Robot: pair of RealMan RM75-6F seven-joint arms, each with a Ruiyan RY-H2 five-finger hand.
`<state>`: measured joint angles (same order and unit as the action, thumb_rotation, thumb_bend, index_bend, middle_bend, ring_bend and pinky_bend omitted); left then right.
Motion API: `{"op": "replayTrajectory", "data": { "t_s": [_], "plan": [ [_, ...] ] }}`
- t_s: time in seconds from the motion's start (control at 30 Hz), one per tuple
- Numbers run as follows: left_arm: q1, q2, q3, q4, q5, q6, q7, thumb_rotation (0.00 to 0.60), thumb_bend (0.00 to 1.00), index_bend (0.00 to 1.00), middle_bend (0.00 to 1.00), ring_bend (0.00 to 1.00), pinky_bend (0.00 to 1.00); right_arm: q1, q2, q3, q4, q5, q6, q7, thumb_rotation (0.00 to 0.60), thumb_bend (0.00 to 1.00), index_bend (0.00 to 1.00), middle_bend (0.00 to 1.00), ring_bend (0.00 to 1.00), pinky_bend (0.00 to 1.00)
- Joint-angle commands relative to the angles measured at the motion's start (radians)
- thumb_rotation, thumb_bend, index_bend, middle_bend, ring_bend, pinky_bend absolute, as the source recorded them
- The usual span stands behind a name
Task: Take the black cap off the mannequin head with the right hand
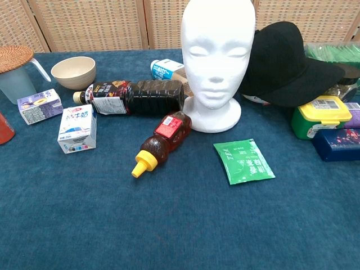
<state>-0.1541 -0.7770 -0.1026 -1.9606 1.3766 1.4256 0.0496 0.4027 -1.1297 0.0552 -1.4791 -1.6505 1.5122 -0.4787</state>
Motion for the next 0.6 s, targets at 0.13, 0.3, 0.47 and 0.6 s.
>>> {"op": "replayTrajectory", "data": {
  "t_s": [0.13, 0.3, 0.47, 0.6],
  "plan": [
    [0.024, -0.089, 0.04, 0.113, 0.047, 0.008, -0.04, 0.6, 0.08, 0.0, 0.0, 0.0, 0.07, -0.093, 0.026, -0.039, -0.006, -0.006, 0.07, 0.087, 0.6, 0.0, 0.0, 0.0, 0.0, 0.26],
    [0.067, -0.2, 0.046, 0.22, 0.053, 0.089, -0.024, 0.6, 0.08, 0.0, 0.0, 0.0, 0.07, -0.146, 0.007, -0.063, 0.009, -0.017, 0.108, 0.163, 0.6, 0.0, 0.0, 0.0, 0.0, 0.23],
    [0.092, -0.289, 0.061, 0.317, 0.041, 0.097, -0.043, 0.6, 0.08, 0.0, 0.0, 0.0, 0.08, -0.22, 0.016, -0.105, -0.05, -0.043, 0.162, 0.223, 0.6, 0.0, 0.0, 0.0, 0.0, 0.21],
    [0.092, -0.319, 0.063, 0.358, 0.034, 0.077, -0.067, 0.6, 0.08, 0.0, 0.0, 0.0, 0.07, -0.255, 0.011, -0.107, -0.085, -0.044, 0.186, 0.249, 0.6, 0.0, 0.0, 0.0, 0.0, 0.21]
  ]
}}
